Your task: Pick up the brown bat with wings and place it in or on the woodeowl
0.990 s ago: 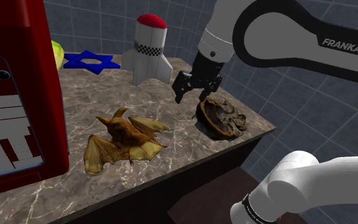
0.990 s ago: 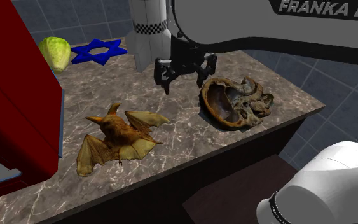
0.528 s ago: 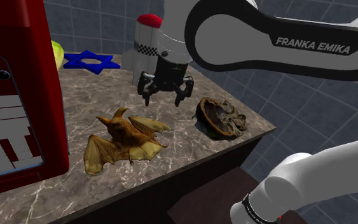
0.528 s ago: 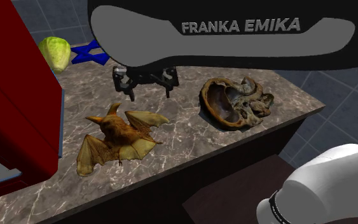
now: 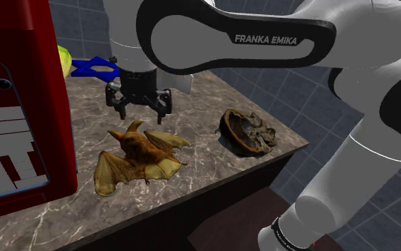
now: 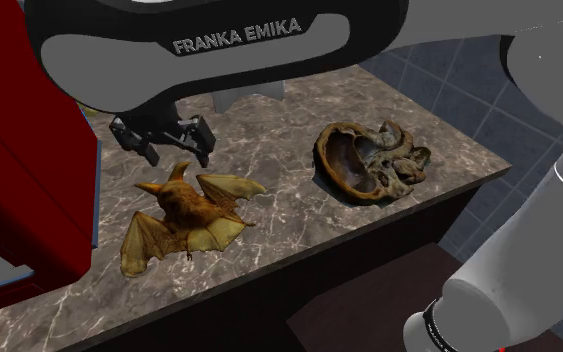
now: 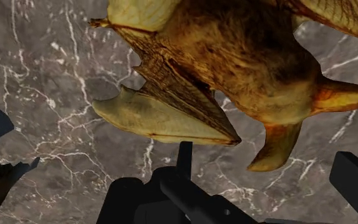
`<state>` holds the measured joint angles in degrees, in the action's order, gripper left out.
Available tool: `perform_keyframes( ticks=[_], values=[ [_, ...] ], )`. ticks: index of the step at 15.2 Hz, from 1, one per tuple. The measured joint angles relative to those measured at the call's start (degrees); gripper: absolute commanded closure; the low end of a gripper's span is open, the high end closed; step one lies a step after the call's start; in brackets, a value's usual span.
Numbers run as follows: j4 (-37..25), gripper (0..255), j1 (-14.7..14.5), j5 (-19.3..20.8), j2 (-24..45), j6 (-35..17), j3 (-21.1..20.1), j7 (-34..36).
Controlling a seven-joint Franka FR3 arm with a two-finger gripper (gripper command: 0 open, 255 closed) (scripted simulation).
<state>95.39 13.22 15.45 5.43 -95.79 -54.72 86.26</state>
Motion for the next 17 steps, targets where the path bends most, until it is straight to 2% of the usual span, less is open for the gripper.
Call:
perform_keyframes(
  ticks=[1, 3, 10, 16, 17],
  values=[
    [-3.64, 0, -2.22, 3.66, 4.66, 1.95, -0.39, 4.11],
    [-6.74, 0, -4.51, 6.6, 8.39, 3.6, 0.19, 7.45],
    [-2.25, 0, -3.73, 7.37, 9.02, -1.05, 0.83, 8.68],
    [-1.83, 0, -3.64, 7.42, 9.05, -1.52, 0.87, 8.74],
    [-1.83, 255, -3.64, 7.42, 9.05, -1.52, 0.87, 8.74]
  ],
)
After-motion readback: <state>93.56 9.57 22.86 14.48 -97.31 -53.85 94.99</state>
